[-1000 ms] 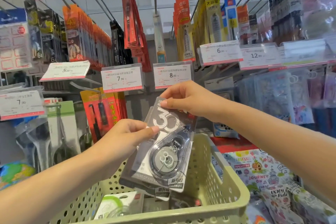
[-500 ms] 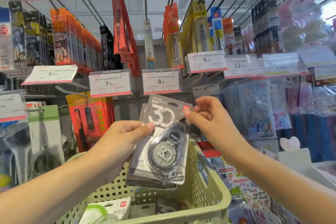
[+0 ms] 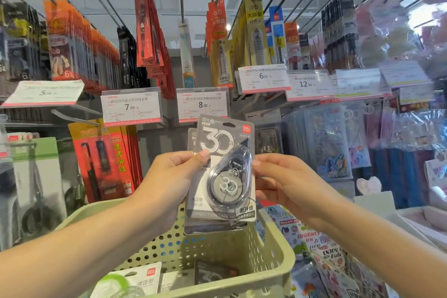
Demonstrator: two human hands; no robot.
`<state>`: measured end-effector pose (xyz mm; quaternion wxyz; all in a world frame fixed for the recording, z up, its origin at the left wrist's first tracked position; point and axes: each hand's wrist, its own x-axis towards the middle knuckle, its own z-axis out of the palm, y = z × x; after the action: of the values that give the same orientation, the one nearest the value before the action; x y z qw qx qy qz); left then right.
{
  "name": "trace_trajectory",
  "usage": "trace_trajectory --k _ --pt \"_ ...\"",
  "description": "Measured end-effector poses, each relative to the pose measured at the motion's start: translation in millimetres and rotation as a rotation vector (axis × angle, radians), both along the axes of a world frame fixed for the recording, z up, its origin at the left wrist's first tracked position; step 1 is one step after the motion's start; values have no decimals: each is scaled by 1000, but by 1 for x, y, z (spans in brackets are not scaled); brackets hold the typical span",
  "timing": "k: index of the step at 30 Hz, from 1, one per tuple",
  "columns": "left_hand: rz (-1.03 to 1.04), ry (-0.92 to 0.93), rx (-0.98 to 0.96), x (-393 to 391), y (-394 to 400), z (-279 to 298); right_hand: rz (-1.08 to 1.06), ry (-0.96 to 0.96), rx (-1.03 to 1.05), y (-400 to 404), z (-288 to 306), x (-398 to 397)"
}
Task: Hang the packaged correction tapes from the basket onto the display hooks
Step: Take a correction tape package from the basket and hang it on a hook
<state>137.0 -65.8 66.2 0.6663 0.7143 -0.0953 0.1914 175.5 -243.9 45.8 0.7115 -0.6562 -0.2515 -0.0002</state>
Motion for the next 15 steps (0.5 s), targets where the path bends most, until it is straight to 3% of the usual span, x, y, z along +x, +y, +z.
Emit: trace_trajectory --k 15 --pt "-57 74 93 1 -15 2 -140 -136 55 -18 -3 6"
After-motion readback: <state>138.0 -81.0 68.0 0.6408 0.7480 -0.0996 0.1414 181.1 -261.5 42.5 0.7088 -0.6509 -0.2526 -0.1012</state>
